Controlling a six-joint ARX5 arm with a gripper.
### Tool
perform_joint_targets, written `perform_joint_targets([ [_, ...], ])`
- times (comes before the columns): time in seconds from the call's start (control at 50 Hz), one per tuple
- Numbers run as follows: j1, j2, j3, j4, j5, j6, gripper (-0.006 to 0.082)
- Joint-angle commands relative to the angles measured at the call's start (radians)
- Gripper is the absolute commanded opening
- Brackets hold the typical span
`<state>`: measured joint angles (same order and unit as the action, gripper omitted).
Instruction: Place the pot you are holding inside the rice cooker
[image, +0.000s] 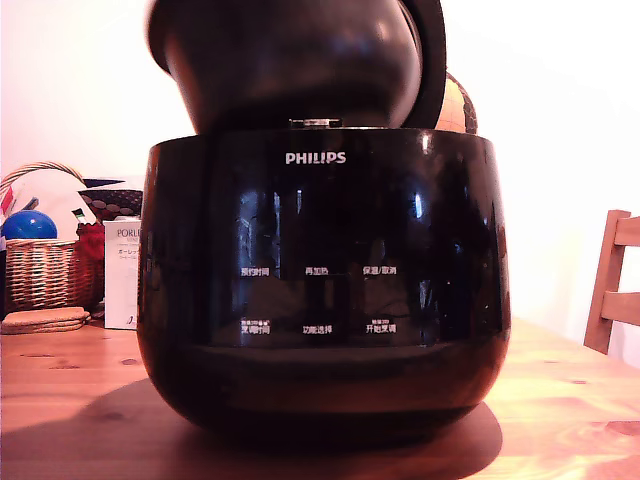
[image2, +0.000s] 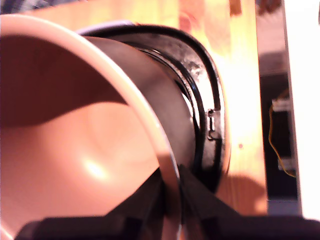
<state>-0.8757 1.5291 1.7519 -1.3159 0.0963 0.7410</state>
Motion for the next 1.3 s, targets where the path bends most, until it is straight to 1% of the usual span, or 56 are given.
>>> perform_joint_targets([
  [0.0, -0.005, -0.012, 0.052, 0.02, 0.005, 0.056, -0.0022],
  [0.02, -0.005, -0.008, 0.055, 0.017, 0.008, 0.056, -0.0022],
  [0.04, -0.006, -0.002, 0.059, 0.014, 0.009, 0.079, -0.0022],
  [0.08, -0.011, 0.013, 0.068, 0.003, 0.008, 0.079, -0.0022],
  [0.1, -0.013, 0.019, 0.072, -0.003, 0.008, 0.099, -0.0022],
  [0.18, -0.021, 0.041, 0.082, -0.019, 0.007, 0.111, -0.0022],
  [0.22, -0.023, 0.052, 0.082, -0.023, 0.0, 0.111, -0.0022],
  [0.24, -0.024, 0.056, 0.082, -0.024, -0.003, 0.14, -0.0022],
  [0.3, -0.026, 0.069, 0.082, -0.025, -0.014, 0.14, -0.0022],
  [0.32, -0.027, 0.072, 0.082, -0.025, -0.018, 0.165, -0.0022],
  [0.34, -0.03, 0.076, 0.082, -0.026, -0.02, 0.165, -0.0022],
  [0.36, -0.034, 0.082, 0.082, -0.025, -0.027, 0.165, -0.0022],
  [0.38, -0.037, 0.086, 0.082, -0.024, -0.034, 0.19, -0.0022],
  [0.44, -0.044, 0.1, 0.082, -0.026, -0.061, 0.19, -0.0022],
  [0.46, -0.046, 0.103, 0.082, -0.026, -0.073, 0.212, -0.0022],
  [0.52, -0.05, 0.115, 0.082, -0.026, -0.106, 0.224, -0.0022],
  [0.68, -0.05, 0.134, 0.082, -0.031, -0.158, 0.23, -0.0022],
  [0.78, -0.05, 0.135, 0.082, -0.03, -0.166, 0.246, -0.0022],
  [0.8, -0.05, 0.135, 0.082, -0.03, -0.167, 0.262, -0.0022],
  [1.0, -0.059, 0.144, 0.082, -0.031, -0.176, 0.275, -0.0022],
  [1.02, -0.063, 0.147, 0.082, -0.031, -0.18, 0.291, -0.0022],
  [1.28, -0.076, 0.201, 0.082, -0.039, -0.159, 0.287, -0.0022],
])
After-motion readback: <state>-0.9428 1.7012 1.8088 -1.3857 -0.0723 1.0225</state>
